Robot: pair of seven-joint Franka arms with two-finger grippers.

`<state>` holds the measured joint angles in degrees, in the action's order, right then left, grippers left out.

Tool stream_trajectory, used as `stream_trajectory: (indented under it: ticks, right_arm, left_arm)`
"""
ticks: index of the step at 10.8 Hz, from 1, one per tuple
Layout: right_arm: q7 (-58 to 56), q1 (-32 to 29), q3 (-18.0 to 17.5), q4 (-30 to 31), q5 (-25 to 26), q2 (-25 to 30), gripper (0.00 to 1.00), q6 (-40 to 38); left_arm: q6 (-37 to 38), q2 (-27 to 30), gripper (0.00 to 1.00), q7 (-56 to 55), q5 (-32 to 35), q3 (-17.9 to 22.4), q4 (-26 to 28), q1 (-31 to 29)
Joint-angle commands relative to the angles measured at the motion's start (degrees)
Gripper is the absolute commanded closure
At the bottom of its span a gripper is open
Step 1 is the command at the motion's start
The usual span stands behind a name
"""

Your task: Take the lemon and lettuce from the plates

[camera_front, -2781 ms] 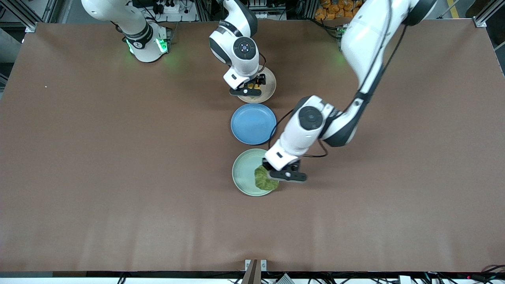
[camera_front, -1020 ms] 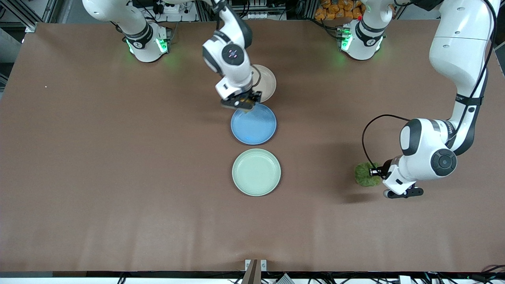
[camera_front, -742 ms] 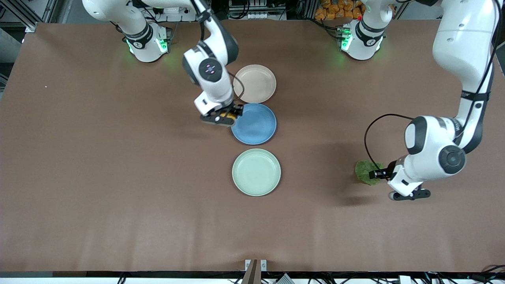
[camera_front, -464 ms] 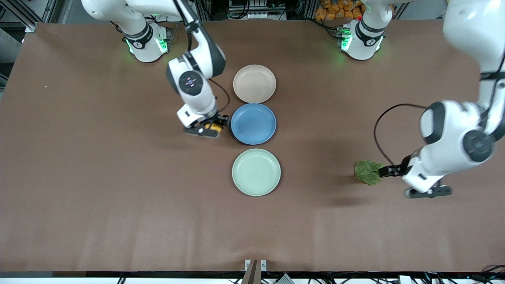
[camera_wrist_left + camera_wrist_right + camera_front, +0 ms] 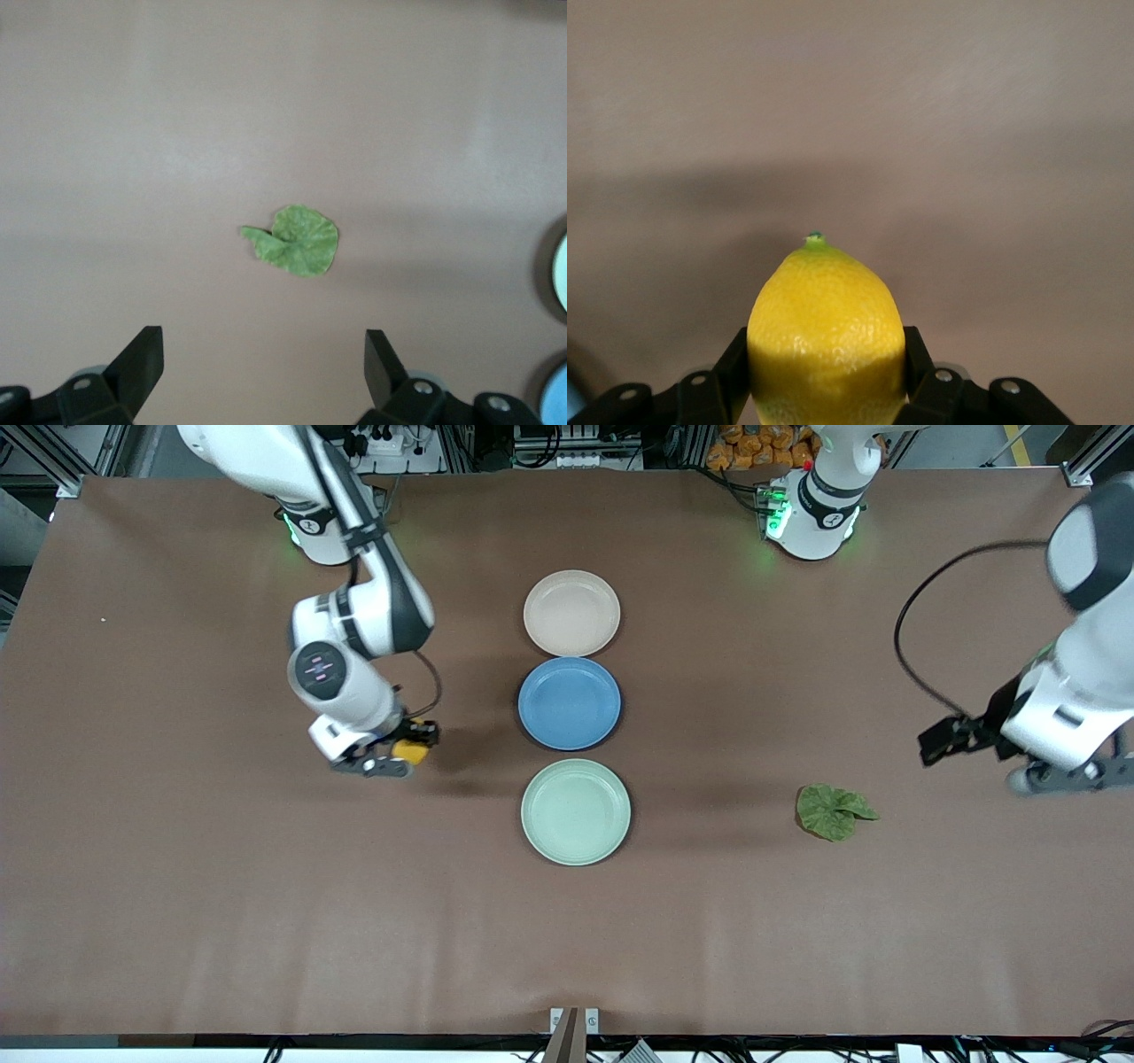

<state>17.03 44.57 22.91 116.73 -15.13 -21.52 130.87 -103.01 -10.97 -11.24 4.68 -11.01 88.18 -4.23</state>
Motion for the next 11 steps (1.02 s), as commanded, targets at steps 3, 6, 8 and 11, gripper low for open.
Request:
stream_trajectory:
  ticks: [3,6,8,11]
  right_arm:
    - [-22.07,-12.55,-0.58,-0.18,-0.87,-1.24,1.00,0.26]
    - [-34.57,-19.32,-0.67,-3.69,-1.04,-4.84,1.00,0.18]
    - [-43.18,-24.42,-0.93,-4.14,-1.13,-7.12,1.00,1.74]
    - [-51.47,-29.18,-1.02,-6.69,-1.22,-10.46,1.00,2.81]
  left_arm:
    - [9.23,4.10,0.00,-0.09,0.33,-0.15,-4.60,-0.17]
    - [11.16,4.73,0.00,0.26,0.42,-0.15,-4.60,-0.26]
    - [11.70,5.08,0.00,0.43,0.24,-0.32,-4.51,-0.26]
    - [13.19,5.43,0.00,5.25,0.24,-0.41,-4.51,-0.26]
